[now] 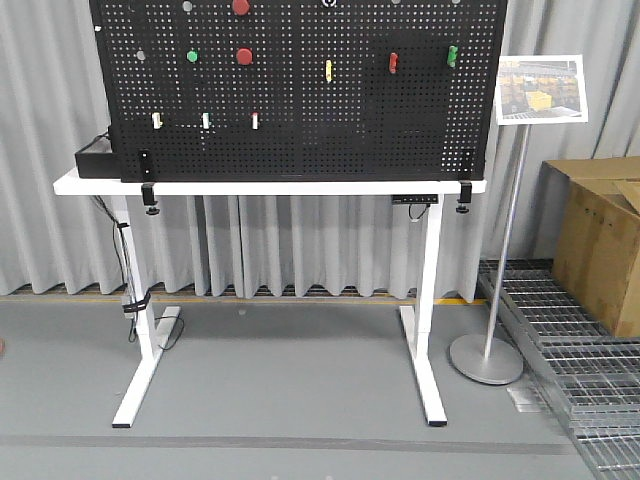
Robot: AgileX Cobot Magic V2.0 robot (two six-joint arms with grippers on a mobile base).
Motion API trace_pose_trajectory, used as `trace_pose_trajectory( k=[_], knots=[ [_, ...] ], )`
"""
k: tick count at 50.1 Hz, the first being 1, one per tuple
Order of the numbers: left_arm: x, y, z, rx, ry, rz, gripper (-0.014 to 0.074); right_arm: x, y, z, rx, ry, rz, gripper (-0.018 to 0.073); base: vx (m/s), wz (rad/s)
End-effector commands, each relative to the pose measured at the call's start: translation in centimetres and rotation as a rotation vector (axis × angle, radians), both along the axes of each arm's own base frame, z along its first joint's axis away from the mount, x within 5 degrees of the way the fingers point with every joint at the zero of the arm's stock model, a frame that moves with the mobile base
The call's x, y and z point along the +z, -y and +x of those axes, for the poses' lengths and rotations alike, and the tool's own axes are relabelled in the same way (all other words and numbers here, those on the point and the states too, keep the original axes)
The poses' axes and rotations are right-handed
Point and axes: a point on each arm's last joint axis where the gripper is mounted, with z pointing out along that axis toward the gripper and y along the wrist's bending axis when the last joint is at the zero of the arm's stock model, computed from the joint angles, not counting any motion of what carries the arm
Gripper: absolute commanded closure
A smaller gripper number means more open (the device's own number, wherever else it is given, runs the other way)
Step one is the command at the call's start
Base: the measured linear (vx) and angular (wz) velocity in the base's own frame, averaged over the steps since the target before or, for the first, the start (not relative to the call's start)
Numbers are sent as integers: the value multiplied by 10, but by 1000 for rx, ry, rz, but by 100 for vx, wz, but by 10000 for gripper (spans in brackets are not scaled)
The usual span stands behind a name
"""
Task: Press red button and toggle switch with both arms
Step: 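Drive the base forward up to the black pegboard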
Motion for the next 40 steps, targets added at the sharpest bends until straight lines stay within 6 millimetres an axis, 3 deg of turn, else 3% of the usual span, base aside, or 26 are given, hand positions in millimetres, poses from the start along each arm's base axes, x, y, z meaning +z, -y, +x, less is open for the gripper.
trace_pose_trajectory(
  k=[1, 40],
  knots=[
    [-3, 0, 0, 6, 66, -19, 594, 4, 0, -1, 5, 86, -6, 559, 1, -1],
    [-3, 0, 0, 6, 66, -19, 594, 4, 0, -1, 5, 86, -6, 559, 2, 0]
  ],
)
